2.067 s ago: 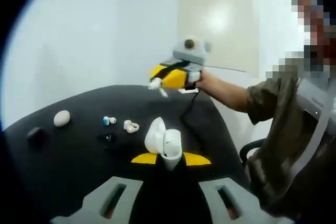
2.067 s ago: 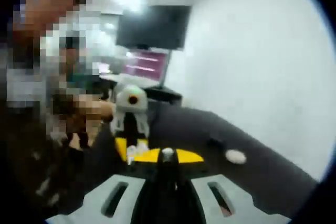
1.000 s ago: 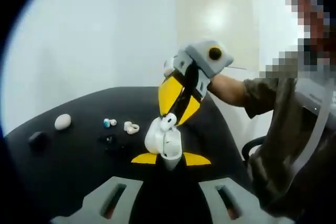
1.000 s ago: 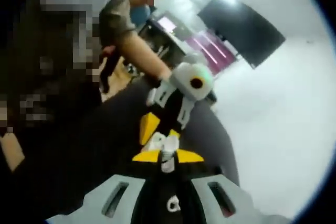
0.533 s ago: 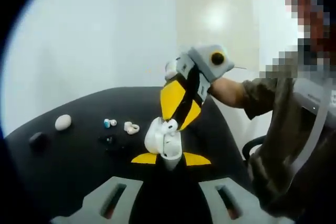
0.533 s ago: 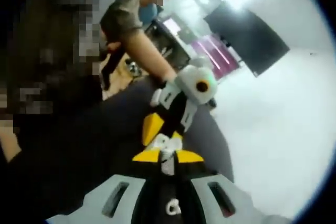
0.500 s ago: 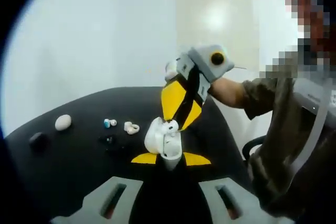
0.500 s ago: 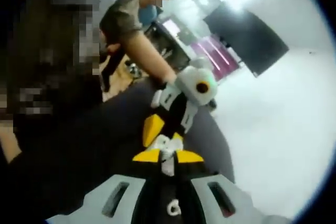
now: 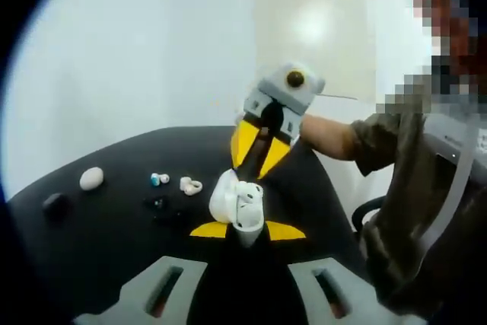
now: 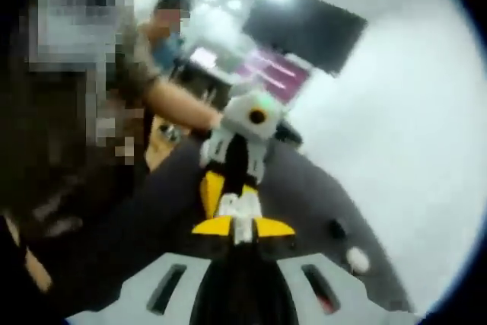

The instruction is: Pick up three earphones and place each one into its charging case using tactile feedback, ensure that each earphone is properly inserted and securely positioned inside the case.

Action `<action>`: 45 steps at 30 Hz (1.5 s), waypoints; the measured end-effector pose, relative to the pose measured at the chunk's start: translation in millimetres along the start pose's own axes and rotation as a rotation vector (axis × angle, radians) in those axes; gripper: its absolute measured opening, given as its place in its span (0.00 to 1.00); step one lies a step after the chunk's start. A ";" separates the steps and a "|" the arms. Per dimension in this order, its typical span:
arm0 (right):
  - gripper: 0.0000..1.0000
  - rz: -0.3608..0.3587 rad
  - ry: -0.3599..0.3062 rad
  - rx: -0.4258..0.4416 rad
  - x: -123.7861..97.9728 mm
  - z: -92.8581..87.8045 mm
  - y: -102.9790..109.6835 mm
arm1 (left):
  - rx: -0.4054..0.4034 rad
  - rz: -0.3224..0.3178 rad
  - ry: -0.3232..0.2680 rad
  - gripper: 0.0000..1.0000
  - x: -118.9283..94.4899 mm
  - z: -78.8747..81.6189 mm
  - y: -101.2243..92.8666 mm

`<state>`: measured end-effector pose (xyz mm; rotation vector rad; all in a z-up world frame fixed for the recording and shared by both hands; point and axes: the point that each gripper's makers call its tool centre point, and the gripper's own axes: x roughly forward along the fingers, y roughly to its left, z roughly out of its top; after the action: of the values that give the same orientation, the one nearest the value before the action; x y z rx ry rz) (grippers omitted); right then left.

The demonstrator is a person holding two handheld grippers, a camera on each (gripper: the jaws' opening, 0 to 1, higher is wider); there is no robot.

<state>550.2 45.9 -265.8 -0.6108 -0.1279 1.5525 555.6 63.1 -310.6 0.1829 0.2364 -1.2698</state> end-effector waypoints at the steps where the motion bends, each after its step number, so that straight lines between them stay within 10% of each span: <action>1: 0.11 0.006 0.000 0.039 0.8 2.6 2.9 | 0.001 0.000 0.000 0.13 0.0 -0.1 0.1; 8: 0.17 -0.056 0.132 0.096 14.7 -9.5 12.2 | 0.006 0.001 0.000 0.13 0.0 -0.6 -0.5; 31: 0.13 -0.081 0.192 -0.117 3.4 -15.4 7.4 | 0.022 0.005 0.002 0.13 2.0 -1.1 -0.8; 45: 0.08 -0.077 0.116 0.145 1.7 -23.8 3.4 | 0.020 0.006 0.003 0.13 2.3 -1.2 -0.4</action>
<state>558.0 40.4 -287.9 -0.5728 0.0477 1.4346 555.8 61.1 -312.4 0.2027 0.2260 -1.2662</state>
